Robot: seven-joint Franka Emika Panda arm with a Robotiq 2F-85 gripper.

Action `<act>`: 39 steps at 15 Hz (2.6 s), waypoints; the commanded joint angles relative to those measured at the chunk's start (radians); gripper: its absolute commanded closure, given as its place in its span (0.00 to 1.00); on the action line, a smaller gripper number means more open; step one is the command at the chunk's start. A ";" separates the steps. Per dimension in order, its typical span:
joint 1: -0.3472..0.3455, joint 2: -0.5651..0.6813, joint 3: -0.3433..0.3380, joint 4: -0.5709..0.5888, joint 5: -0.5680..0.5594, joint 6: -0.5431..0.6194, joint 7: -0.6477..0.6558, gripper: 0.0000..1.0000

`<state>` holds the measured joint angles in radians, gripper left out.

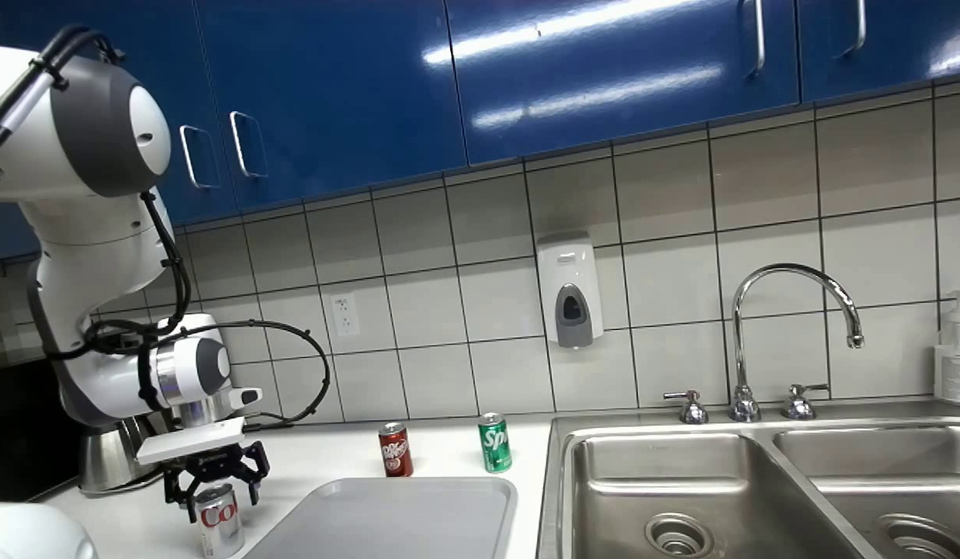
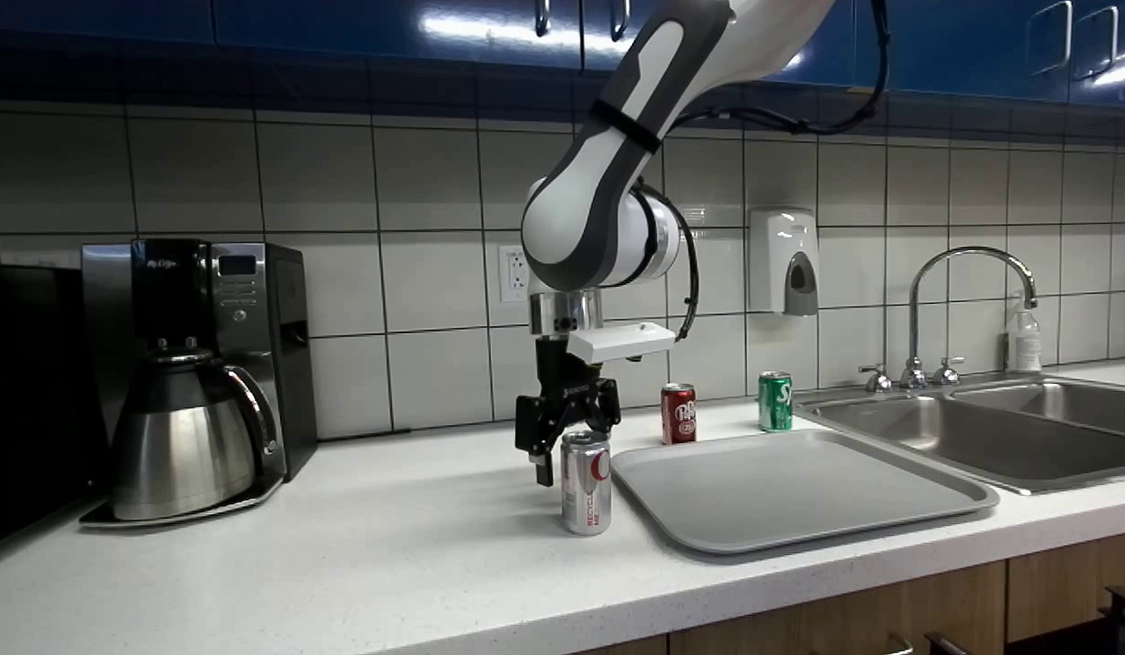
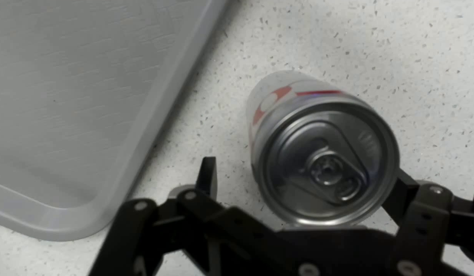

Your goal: Put the cans on the grey tray

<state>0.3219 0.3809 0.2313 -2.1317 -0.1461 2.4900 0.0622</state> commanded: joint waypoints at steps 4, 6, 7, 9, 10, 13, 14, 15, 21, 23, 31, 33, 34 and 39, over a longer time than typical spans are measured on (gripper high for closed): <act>0.019 -0.040 -0.005 -0.030 -0.010 0.000 0.017 0.00; 0.022 -0.051 -0.005 -0.040 -0.011 0.001 0.022 0.00; 0.022 -0.057 -0.005 -0.046 -0.011 0.001 0.024 0.00; 0.022 -0.073 -0.003 -0.062 -0.008 0.003 0.026 0.00; 0.022 -0.081 -0.002 -0.071 -0.007 0.003 0.027 0.00; 0.022 -0.102 0.001 -0.095 -0.005 0.001 0.030 0.00; 0.021 -0.108 0.002 -0.103 -0.004 0.000 0.031 0.00; 0.021 -0.114 0.003 -0.110 -0.003 0.001 0.031 0.00; 0.018 -0.128 0.007 -0.130 -0.001 0.005 0.028 0.42; 0.018 -0.131 0.009 -0.131 0.000 0.006 0.025 0.58; 0.022 -0.191 -0.006 -0.136 -0.035 -0.004 0.056 0.62; 0.020 -0.215 -0.008 -0.143 -0.045 -0.006 0.067 0.62; 0.019 -0.227 -0.009 -0.149 -0.051 -0.006 0.074 0.62; 0.005 -0.268 -0.024 -0.184 -0.066 -0.009 0.114 0.62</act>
<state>0.3382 0.1752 0.2137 -2.2697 -0.1742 2.4901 0.1227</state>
